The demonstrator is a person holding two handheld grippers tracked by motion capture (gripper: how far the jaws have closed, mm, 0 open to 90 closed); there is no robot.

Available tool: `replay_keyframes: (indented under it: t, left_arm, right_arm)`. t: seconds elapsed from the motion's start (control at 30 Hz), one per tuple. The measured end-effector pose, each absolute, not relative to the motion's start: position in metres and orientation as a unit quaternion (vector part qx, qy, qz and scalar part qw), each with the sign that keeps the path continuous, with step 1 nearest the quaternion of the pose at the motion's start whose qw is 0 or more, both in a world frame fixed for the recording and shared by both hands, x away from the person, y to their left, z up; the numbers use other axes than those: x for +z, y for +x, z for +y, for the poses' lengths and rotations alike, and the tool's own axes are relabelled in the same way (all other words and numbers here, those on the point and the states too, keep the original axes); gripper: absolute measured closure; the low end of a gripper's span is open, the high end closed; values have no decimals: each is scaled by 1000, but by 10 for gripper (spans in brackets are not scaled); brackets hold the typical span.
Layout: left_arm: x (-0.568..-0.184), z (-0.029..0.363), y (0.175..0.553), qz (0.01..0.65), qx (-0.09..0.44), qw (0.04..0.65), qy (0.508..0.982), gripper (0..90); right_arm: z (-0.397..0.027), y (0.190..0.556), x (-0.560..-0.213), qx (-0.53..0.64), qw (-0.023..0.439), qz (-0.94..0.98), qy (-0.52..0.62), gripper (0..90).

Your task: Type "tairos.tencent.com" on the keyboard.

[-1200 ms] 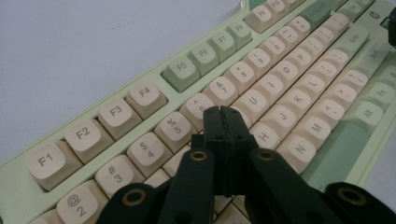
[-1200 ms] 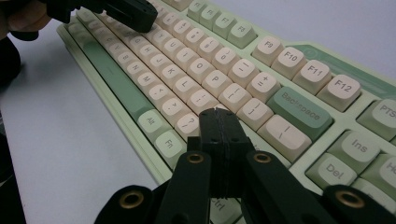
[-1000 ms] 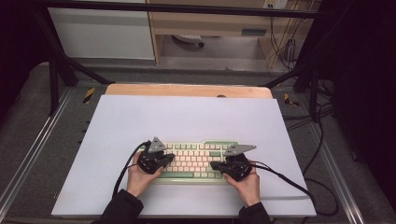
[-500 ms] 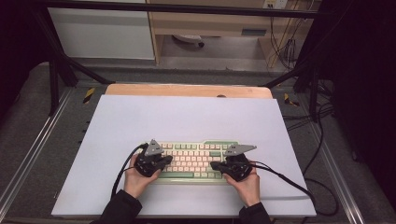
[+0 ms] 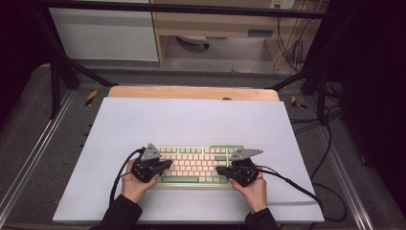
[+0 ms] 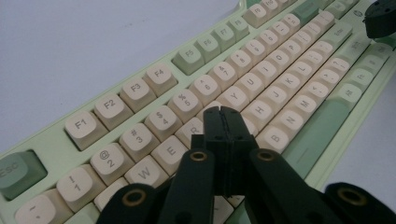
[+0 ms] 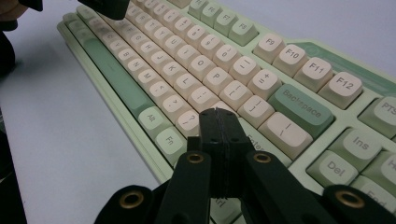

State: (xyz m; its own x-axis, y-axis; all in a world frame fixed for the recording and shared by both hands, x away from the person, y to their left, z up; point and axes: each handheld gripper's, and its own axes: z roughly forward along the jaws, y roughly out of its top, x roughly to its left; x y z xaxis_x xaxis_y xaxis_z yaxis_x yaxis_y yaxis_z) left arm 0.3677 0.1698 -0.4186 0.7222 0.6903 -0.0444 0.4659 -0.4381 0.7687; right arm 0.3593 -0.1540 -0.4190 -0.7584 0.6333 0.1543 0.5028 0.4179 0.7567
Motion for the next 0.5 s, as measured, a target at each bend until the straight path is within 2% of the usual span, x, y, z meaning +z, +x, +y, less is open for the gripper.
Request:
replay_keyframes:
  t: [0.5]
  left_arm:
    - [-421,177,375,365,151,396,829,900]
  right_arm:
    - [-153,359,-420,420,76,839,339,900]
